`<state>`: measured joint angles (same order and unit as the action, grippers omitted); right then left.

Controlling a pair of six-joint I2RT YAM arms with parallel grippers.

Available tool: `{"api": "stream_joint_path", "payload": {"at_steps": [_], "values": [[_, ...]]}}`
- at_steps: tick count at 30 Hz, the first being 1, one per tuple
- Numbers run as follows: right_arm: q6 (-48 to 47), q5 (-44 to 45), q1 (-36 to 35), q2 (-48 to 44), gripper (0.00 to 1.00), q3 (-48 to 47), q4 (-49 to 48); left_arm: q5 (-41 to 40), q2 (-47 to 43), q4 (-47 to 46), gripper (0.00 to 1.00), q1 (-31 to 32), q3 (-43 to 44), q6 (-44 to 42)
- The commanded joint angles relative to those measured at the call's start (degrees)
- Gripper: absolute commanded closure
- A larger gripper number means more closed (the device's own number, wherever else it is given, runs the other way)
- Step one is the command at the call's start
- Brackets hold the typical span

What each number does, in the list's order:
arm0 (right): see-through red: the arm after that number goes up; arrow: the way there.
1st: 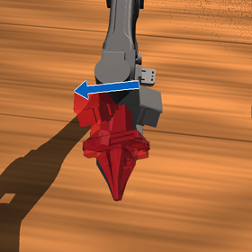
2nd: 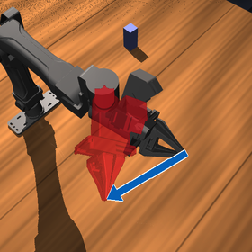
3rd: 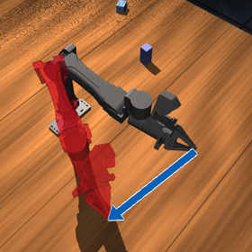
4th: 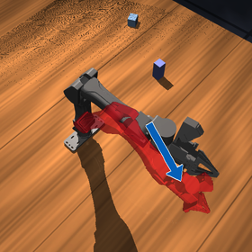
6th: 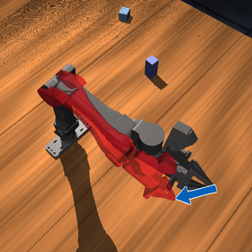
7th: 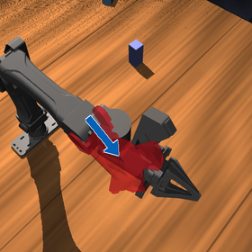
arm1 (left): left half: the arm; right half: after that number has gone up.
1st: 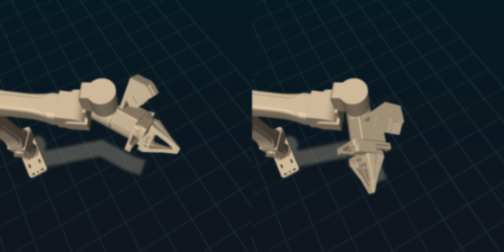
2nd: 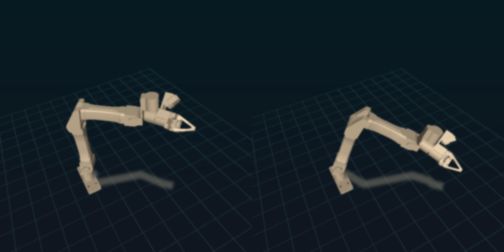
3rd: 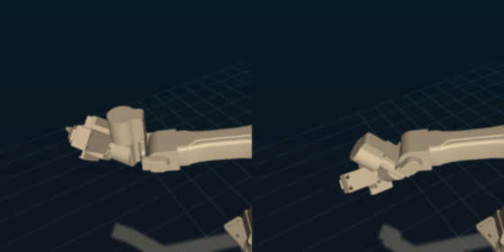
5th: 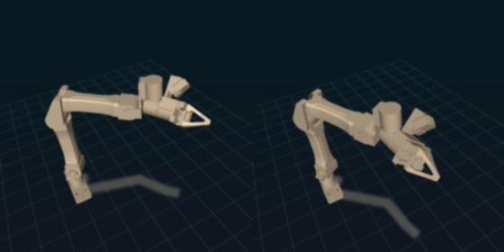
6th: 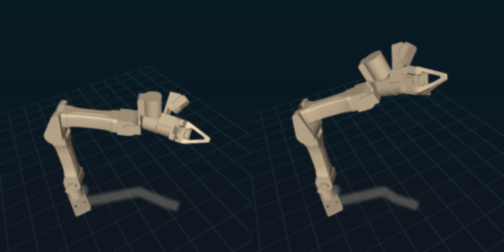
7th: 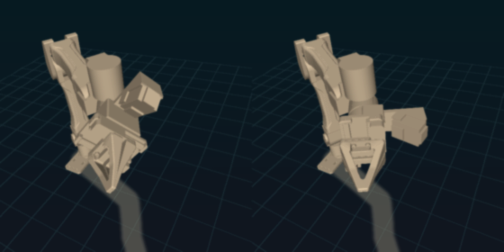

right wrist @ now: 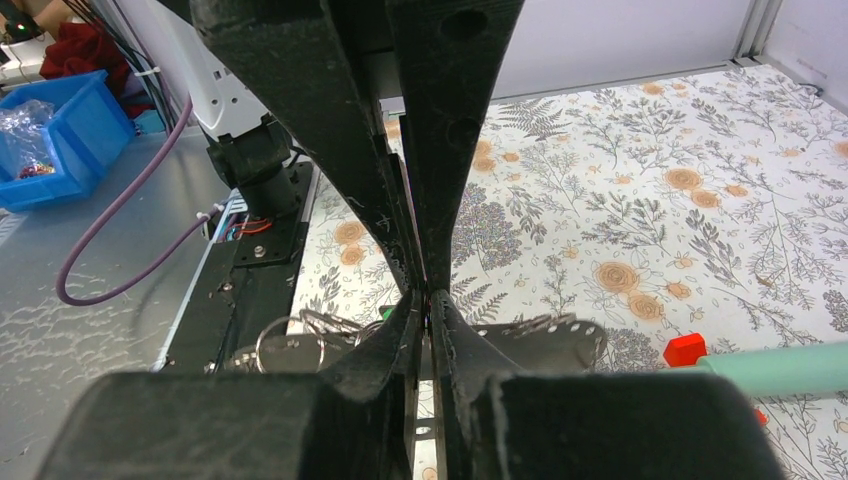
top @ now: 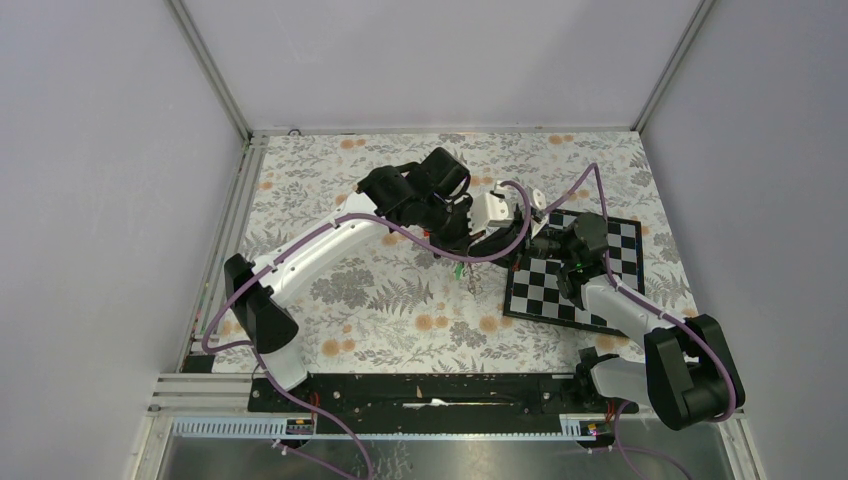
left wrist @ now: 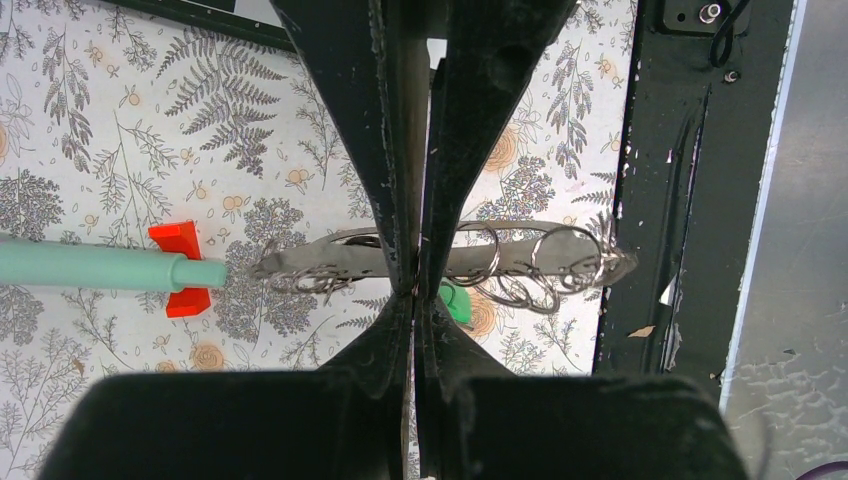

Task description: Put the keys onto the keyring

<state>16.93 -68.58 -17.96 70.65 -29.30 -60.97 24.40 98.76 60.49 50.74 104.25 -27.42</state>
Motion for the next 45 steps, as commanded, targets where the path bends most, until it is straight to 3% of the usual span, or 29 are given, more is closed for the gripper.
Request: {"api": "stream_joint_path", "payload": {"at_steps": [1, 8, 14, 18, 22, 37, 45], "values": [[-1.73, -0.77, -0.51, -0.05, 0.87, -1.85, 0.77, 0.58, -1.20, -2.02, 1.00, 0.22, 2.87, 0.17], [-2.00, -1.01, -0.50, 0.02, 1.00, -2.10, 1.54, 0.73, -1.55, -2.53, 1.00, 0.18, 2.37, 0.25], [-1.01, -0.51, -0.23, -0.78, 1.00, -3.17, 1.44, 1.16, -3.09, -4.43, 1.00, -0.28, 0.05, 0.14], [3.50, -0.21, 0.43, -1.04, 1.00, -3.00, -3.79, 5.38, -5.40, -6.57, 0.75, -2.44, -3.05, -0.65], [8.10, -0.07, 1.19, -1.44, 1.00, -3.35, -7.91, 11.33, -7.69, -8.79, 0.61, -5.91, -6.56, -0.37], [10.64, 0.76, 2.21, -1.70, 1.00, -3.64, -10.59, 22.60, -10.62, -17.73, 0.45, -9.08, -17.10, 7.75], [10.66, 1.33, 2.40, -1.49, 1.00, -3.63, -10.52, 24.45, -8.51, -19.71, 0.45, -9.15, -17.05, 10.55]]}}
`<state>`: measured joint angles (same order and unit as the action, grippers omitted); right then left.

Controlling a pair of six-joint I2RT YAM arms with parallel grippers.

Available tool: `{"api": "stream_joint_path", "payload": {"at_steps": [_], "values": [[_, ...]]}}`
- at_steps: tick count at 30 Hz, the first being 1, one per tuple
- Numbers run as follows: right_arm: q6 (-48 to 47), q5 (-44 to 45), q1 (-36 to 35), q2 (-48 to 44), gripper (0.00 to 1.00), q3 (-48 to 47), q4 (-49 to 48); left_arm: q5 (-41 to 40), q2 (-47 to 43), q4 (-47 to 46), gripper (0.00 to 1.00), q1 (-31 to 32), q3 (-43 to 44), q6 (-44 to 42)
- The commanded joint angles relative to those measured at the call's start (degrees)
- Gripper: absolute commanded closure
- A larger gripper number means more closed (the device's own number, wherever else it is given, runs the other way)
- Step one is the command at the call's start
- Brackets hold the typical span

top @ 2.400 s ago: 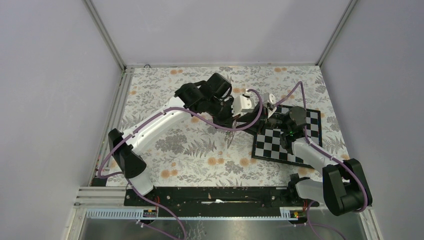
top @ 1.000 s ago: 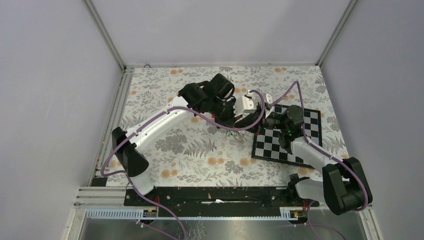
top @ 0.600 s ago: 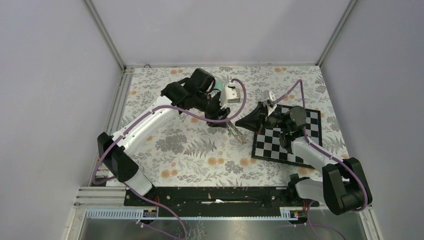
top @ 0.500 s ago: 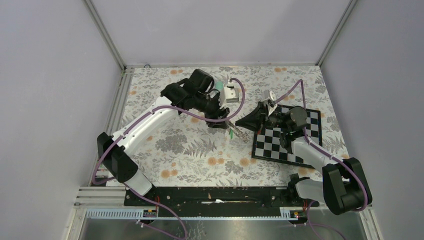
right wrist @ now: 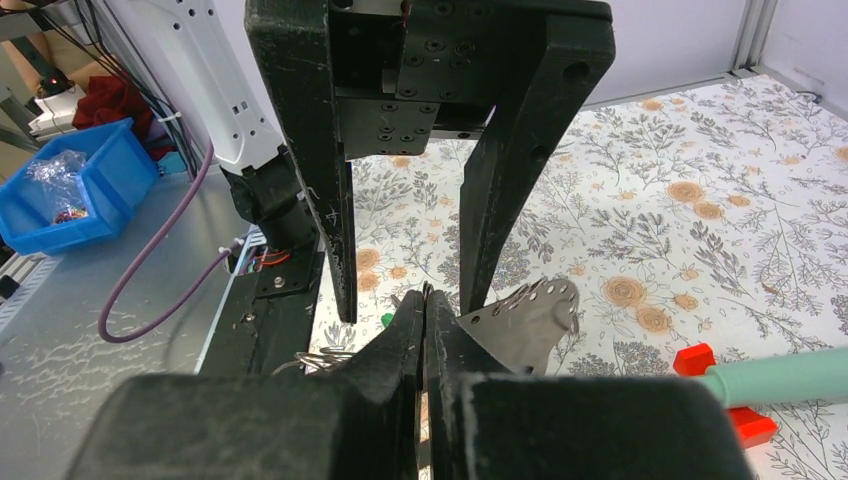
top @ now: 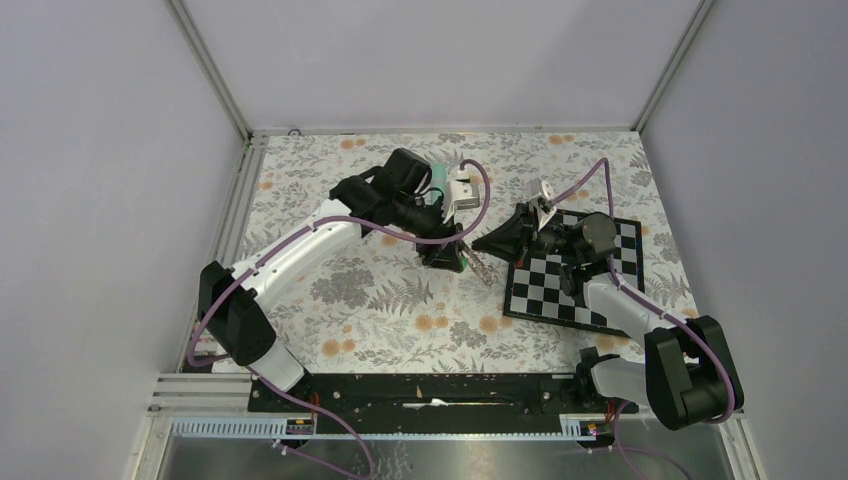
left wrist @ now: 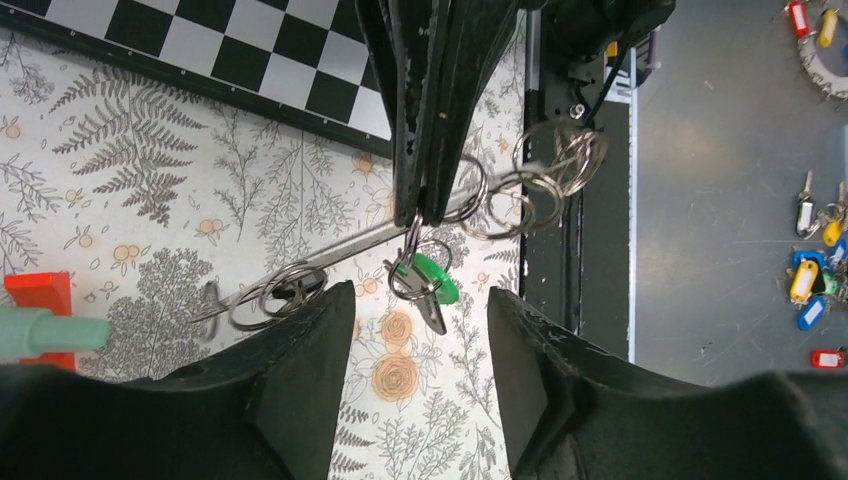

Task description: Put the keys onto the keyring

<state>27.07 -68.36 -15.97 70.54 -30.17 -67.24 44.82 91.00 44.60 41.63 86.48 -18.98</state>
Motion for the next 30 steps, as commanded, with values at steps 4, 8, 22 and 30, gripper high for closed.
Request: {"api": "stream_joint_path", "payload": {"at_steps": [4, 8, 22, 30], "values": [[0.54, 1.25, 0.50, -1.37, 1.00, -2.70, -4.21, 4.51, 0.29, -4.08, 0.54, 0.01, 1.05, 2.63], [0.61, 1.42, 0.50, -1.38, 1.00, -2.72, -4.27, 4.97, 0.83, -4.09, 0.72, -0.01, 0.87, 2.46], [2.15, 3.59, 0.58, -0.95, 1.00, -1.49, -6.80, 7.99, 4.32, -3.51, 1.00, 0.03, 2.85, 2.73], [2.00, 3.48, 0.58, -0.90, 1.00, -1.00, -7.23, 8.65, 5.45, -2.84, 1.00, 0.03, 3.99, 2.18]]}}
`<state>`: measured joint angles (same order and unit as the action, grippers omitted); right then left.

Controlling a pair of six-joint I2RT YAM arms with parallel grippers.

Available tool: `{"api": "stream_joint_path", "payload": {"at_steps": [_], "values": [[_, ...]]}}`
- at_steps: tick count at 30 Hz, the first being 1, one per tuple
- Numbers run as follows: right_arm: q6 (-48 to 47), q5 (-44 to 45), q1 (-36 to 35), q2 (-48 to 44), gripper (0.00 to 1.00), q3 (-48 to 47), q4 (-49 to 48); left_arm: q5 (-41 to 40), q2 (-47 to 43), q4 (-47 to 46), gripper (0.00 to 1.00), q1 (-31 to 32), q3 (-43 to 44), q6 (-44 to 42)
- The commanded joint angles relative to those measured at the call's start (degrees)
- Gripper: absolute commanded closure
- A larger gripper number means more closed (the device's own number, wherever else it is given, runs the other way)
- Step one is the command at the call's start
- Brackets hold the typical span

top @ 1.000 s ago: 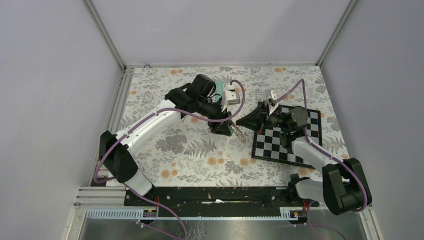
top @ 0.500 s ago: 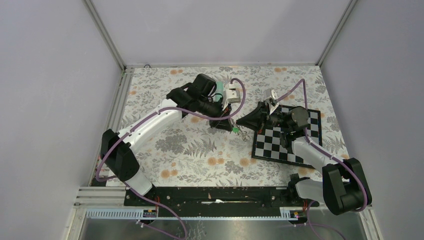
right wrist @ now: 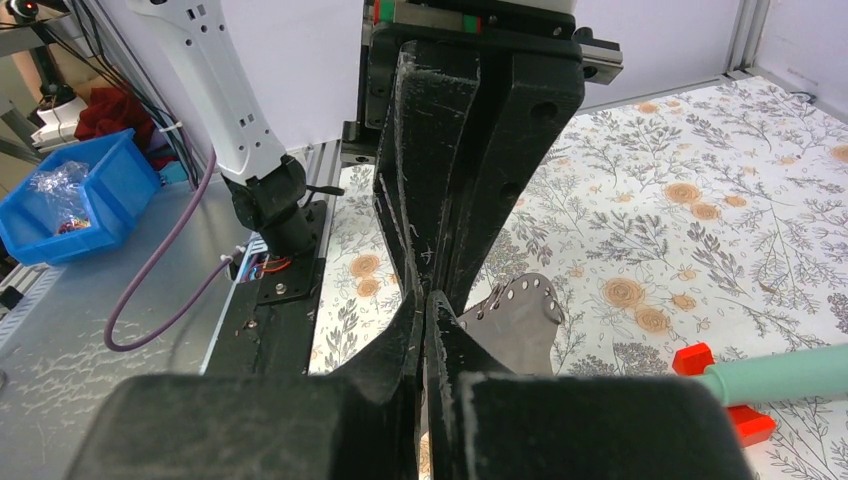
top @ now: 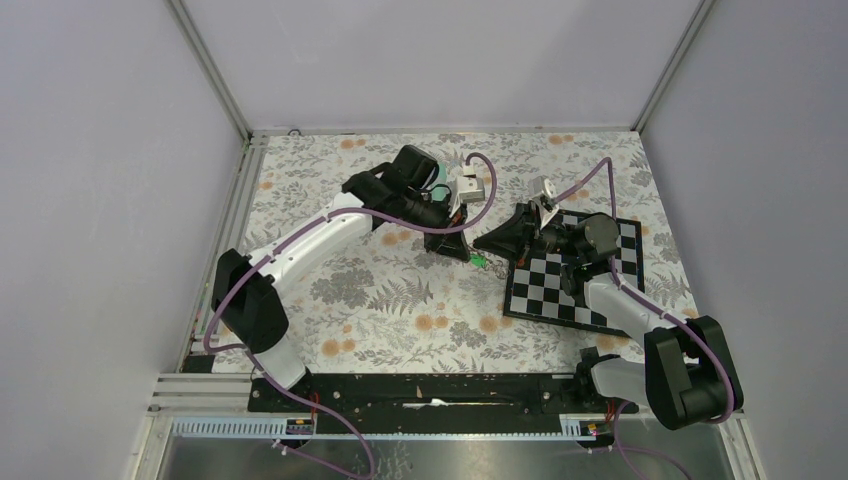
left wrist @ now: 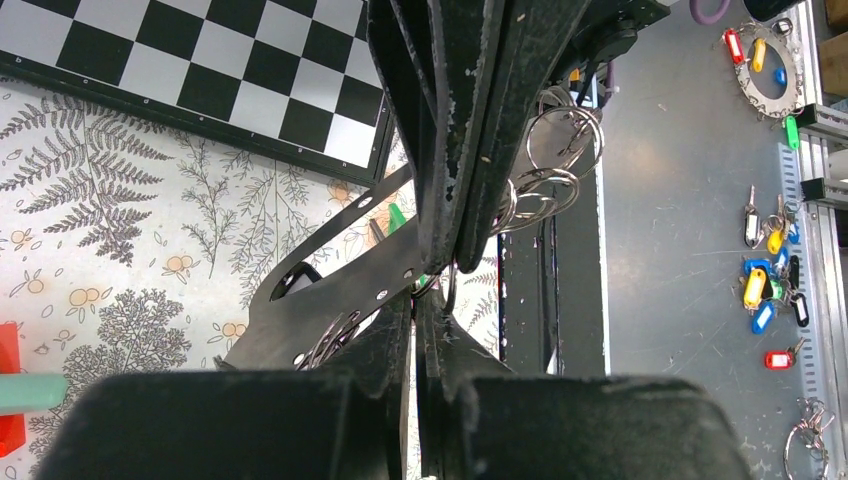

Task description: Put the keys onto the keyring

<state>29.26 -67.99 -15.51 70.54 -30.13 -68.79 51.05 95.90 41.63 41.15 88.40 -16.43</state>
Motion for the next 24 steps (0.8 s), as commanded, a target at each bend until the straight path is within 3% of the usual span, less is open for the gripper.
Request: {"api": "stream_joint_path", "payload": {"at_steps": [1, 9, 24], "values": [[-0.47, 2.92, 0.17, -0.93, 1.00, -1.04, -5.47, 1.85, 0.18, 0.46, 1.00, 0.50, 1.98, -0.89], [-5.92, 0.66, 0.13, -1.47, 1.00, -1.33, -0.71, -0.76, -3.29, 1.55, 1.00, 0.01, 0.78, -3.64], [-23.79, -0.32, 0.29, -2.41, 1.00, -3.42, 19.86, -3.32, -4.26, 7.91, 1.00, -0.17, -0.64, -7.90]]}}
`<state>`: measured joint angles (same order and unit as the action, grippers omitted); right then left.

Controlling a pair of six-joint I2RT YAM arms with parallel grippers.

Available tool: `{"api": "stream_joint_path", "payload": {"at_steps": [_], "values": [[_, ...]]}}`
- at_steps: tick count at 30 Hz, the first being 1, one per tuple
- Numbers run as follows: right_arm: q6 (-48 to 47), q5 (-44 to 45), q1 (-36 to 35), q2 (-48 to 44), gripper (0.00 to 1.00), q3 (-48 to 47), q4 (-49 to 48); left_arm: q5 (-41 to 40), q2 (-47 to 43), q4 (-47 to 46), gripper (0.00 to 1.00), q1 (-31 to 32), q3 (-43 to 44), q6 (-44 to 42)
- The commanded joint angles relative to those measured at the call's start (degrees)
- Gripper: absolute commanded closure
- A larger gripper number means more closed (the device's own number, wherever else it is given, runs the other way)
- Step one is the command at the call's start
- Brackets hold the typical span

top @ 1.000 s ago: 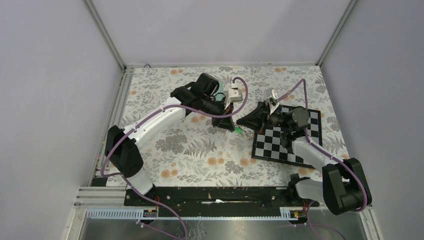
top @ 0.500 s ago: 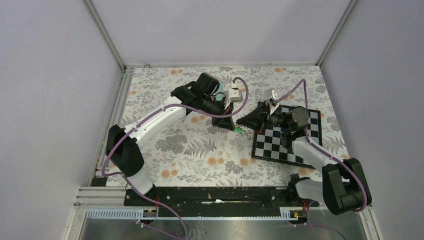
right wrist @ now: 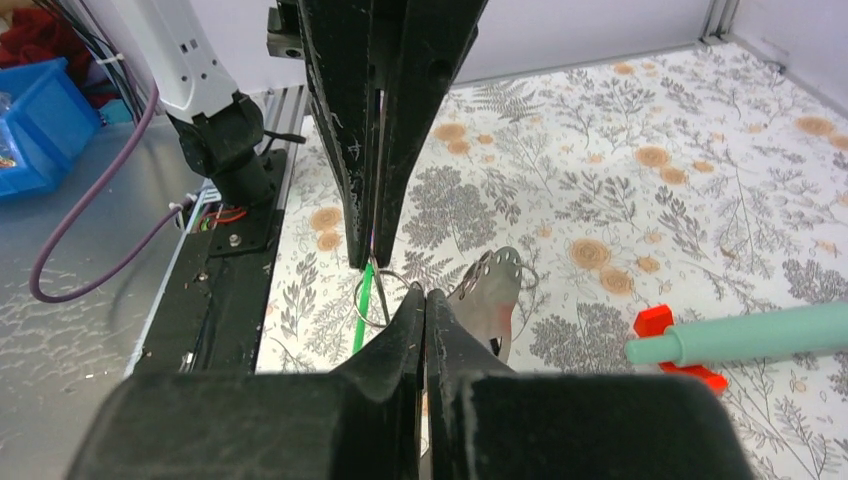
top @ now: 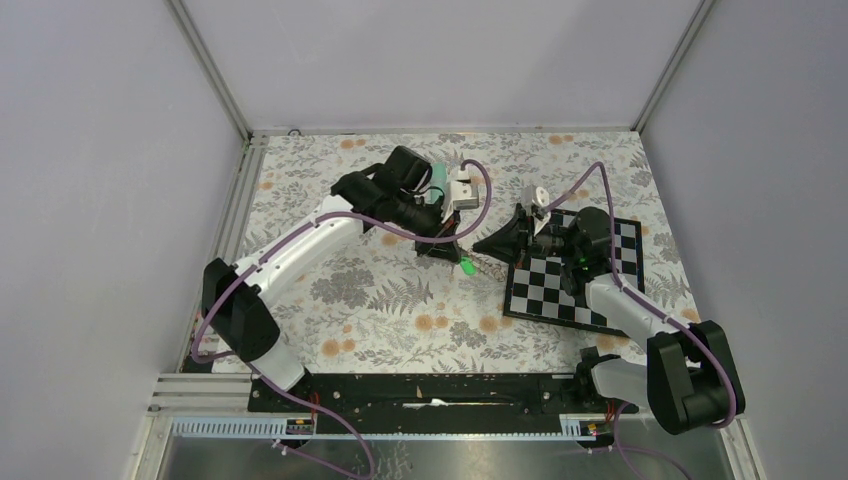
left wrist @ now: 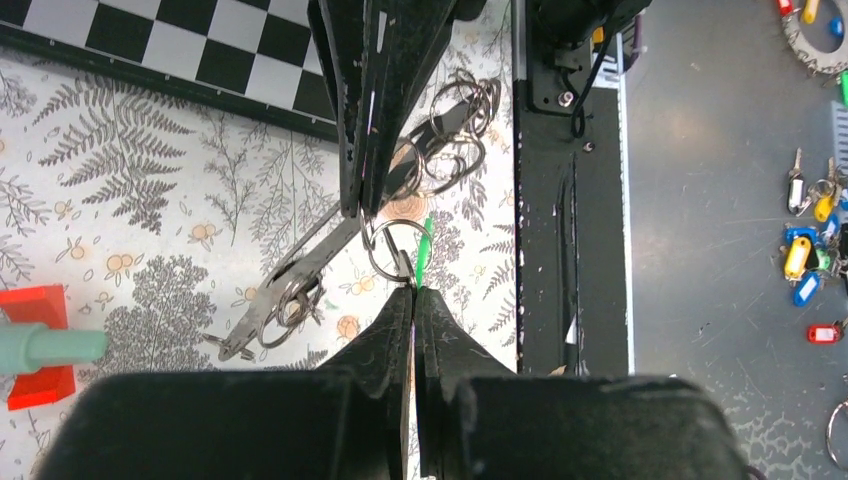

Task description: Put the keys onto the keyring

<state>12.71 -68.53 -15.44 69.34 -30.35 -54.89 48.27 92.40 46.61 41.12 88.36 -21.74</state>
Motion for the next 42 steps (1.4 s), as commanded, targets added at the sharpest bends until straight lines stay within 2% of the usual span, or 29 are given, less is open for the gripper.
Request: {"api": "stream_joint_path", "payload": {"at_steps": [1, 6, 8, 14, 17, 19, 25, 31, 34, 40, 42], "values": [[-7.60, 0.24, 0.24, -1.12, 1.00, -3.26, 6.44, -0.62, -0.35, 3.49, 1.00, -0.18, -0.77, -2.89], [-8.91, -0.24, 0.24, -0.44, 1.00, -3.17, 9.03, -2.51, 0.77, 4.67, 1.00, -0.23, -1.86, -5.77], [-9.14, -0.84, 0.24, -0.04, 0.96, -3.00, 9.93, -3.36, 1.40, 4.71, 1.00, -0.50, -2.08, -6.35], [-12.42, -2.54, 0.24, 0.20, 0.70, -2.32, 16.09, -5.63, 4.68, 6.18, 1.00, -1.60, -0.22, -6.95], [-15.13, -2.13, 0.28, -0.06, 0.52, -2.88, 19.81, -7.36, 7.31, 7.89, 1.00, -1.99, 2.06, -6.98], [-16.79, -1.25, 0.55, -0.28, 0.46, -4.27, 24.21, -8.54, 9.82, 10.06, 1.00, -2.16, 4.43, -7.31], [-23.39, 3.11, 1.47, -1.33, 0.41, -9.83, 39.09, -14.39, 15.33, 16.23, 1.00, -4.13, 13.51, -9.53], [-24.93, 6.04, 2.21, -1.72, 0.40, -10.62, 42.32, -18.01, 16.82, 22.10, 1.00, -9.41, 20.07, -13.12], [-25.35, 6.77, 2.50, -1.75, 0.40, -10.46, 42.52, -21.12, 14.39, 23.42, 1.00, -9.75, 14.74, -16.31], [-26.57, 7.10, 2.87, -2.02, 0.39, -9.74, 42.59, -30.49, 11.08, 18.58, 1.00, -10.51, -8.89, -19.20], [-26.76, 7.10, 2.96, -1.99, 0.39, -9.58, 42.59, -32.76, 11.30, 17.83, 1.00, -11.30, -14.01, -19.77]]}}
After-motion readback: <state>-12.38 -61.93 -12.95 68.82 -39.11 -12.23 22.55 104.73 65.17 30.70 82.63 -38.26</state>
